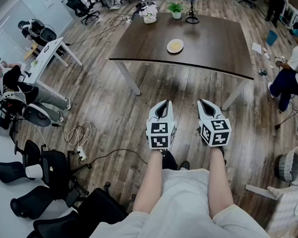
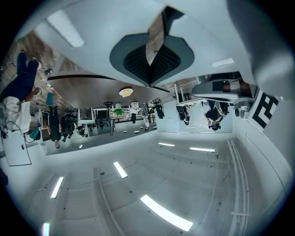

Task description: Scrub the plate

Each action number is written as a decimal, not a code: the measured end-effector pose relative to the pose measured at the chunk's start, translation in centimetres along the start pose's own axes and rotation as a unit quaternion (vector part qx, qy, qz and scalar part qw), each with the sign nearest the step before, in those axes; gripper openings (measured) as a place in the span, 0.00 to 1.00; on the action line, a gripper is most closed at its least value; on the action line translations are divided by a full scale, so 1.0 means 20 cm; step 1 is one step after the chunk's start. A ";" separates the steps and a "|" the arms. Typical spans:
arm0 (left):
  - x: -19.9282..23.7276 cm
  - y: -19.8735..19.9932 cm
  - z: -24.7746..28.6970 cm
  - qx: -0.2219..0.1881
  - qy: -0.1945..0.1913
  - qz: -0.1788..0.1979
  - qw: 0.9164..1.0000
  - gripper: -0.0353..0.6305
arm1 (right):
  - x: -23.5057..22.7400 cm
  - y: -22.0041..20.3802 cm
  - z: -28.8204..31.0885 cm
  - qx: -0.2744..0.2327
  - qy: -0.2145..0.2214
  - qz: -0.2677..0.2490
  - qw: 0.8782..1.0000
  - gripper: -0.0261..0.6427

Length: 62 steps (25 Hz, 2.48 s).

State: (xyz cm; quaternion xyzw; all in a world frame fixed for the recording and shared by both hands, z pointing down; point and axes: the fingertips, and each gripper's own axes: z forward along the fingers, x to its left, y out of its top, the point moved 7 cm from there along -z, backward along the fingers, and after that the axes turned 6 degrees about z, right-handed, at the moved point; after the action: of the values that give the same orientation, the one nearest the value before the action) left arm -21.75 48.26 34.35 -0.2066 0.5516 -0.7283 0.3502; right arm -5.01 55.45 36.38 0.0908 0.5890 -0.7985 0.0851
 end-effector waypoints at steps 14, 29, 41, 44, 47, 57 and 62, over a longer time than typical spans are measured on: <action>0.15 -0.09 0.17 0.013 -0.004 -0.008 1.000 0.06 | -0.05 -0.04 0.22 0.004 -0.006 0.038 0.999 0.07; 0.47 -0.03 0.70 0.027 -0.027 -0.032 0.999 0.06 | -0.36 0.07 0.72 0.037 -0.003 0.050 0.998 0.08; 0.85 0.10 1.34 0.048 -0.076 -0.037 0.995 0.06 | -0.52 0.31 1.34 0.046 -0.032 0.078 0.995 0.08; 0.98 0.13 1.49 0.047 -0.090 -0.036 0.994 0.06 | -0.53 0.37 1.52 0.045 -0.039 0.074 0.995 0.08; 1.14 0.14 1.61 0.050 -0.096 -0.036 0.993 0.06 | -0.55 0.43 1.68 0.040 -0.049 0.074 0.995 0.08; 1.33 0.06 1.83 0.059 -0.122 -0.070 0.988 0.06 | -0.66 0.48 1.87 0.041 -0.095 0.071 0.992 0.08; 1.32 0.08 1.94 0.059 -0.141 -0.069 0.986 0.06 | -0.67 0.60 1.98 0.050 -0.070 -0.020 0.996 0.08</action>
State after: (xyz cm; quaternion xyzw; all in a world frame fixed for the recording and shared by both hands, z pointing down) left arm -12.39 3.01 42.43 -0.3238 0.4369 -0.7458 0.3847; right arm 9.15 14.49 40.12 0.0270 0.5423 -0.8330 0.1058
